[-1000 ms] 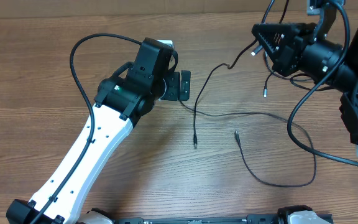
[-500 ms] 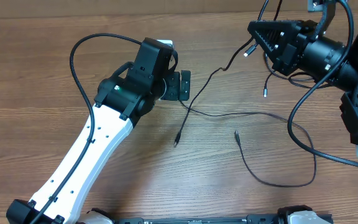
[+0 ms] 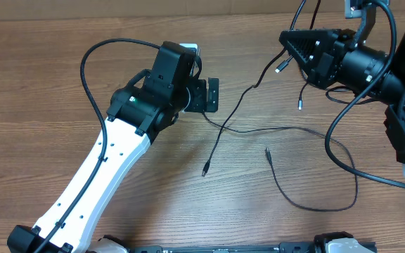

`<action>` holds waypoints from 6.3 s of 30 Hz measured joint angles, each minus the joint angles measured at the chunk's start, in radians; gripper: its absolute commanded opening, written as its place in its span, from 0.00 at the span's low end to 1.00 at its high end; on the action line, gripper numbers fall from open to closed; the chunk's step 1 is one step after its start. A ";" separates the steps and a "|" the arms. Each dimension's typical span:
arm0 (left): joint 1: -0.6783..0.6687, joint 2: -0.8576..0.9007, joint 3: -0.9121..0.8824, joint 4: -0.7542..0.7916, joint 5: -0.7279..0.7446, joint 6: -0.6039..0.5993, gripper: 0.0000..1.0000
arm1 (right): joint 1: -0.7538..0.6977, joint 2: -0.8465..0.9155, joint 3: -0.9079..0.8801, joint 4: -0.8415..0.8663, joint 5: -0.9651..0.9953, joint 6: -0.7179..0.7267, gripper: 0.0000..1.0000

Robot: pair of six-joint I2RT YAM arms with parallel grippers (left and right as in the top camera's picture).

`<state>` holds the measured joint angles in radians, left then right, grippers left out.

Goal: Untangle cables

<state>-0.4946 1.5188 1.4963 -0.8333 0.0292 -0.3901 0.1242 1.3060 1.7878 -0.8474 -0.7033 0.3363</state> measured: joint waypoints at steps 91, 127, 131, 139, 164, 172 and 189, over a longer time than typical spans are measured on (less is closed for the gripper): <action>0.156 -0.255 -0.006 0.544 1.061 0.438 0.04 | 0.000 0.040 0.003 -0.343 0.145 0.055 0.04; 0.156 -0.176 -0.012 1.014 1.141 0.021 0.04 | 0.146 0.134 -0.005 -0.304 -0.158 -0.119 0.96; 0.156 -0.176 -0.012 1.014 1.157 0.021 0.04 | 0.146 0.134 -0.006 -0.261 -0.155 -0.122 1.00; 0.156 -0.176 -0.012 1.018 1.176 0.021 0.04 | 0.119 0.134 -0.006 -0.204 -0.002 -0.030 1.00; 0.320 -0.175 -0.012 0.847 0.894 -0.159 0.04 | -0.252 0.132 -0.006 -0.351 -0.129 -0.736 1.00; 0.309 -0.175 -0.012 0.830 0.801 -0.187 0.04 | -0.146 0.127 -0.006 -0.339 -0.279 -1.024 1.00; 0.224 -0.175 -0.012 0.803 0.797 -0.197 0.04 | -0.062 0.125 -0.008 -0.110 -0.201 -0.995 1.00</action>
<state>-0.2707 1.3434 1.4841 -0.0307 0.8265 -0.5869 0.0624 1.4311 1.7798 -0.9577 -0.9043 -0.6586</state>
